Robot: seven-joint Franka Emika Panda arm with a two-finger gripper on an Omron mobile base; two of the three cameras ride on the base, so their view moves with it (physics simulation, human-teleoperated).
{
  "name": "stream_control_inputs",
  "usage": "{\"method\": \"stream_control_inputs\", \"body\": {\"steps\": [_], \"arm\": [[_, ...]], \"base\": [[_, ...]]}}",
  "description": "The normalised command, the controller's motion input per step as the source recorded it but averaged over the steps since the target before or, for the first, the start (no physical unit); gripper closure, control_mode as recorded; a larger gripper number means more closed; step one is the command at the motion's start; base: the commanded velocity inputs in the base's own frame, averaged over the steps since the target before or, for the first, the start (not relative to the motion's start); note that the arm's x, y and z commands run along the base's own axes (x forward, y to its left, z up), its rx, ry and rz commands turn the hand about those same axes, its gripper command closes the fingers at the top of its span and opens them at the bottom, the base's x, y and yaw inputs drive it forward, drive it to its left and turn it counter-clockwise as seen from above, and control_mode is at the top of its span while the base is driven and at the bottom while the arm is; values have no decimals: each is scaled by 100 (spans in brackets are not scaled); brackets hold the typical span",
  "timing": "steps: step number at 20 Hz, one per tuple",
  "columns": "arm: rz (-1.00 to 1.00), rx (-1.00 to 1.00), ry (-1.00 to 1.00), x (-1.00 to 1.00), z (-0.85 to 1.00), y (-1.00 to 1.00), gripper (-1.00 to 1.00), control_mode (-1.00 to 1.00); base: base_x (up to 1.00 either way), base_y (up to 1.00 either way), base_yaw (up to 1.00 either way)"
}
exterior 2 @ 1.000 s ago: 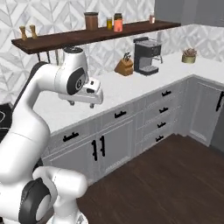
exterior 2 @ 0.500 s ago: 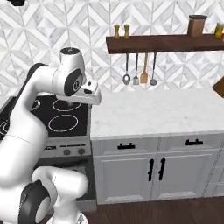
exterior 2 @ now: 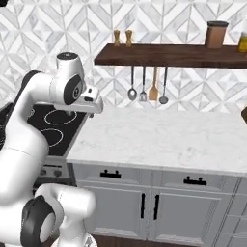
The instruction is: Gather all objects into one cabinet and sort the glasses and bowls to opposite sides.
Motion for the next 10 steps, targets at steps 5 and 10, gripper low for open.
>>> {"method": "stream_control_inputs", "body": {"steps": [5, 10], "arm": [[0, 0, 0, 0, 0, 0, -100, 100], [0, 0, 0, 0, 0, 0, -100, 100]], "base": [[63, -100, 14], [48, -100, 20]]}}
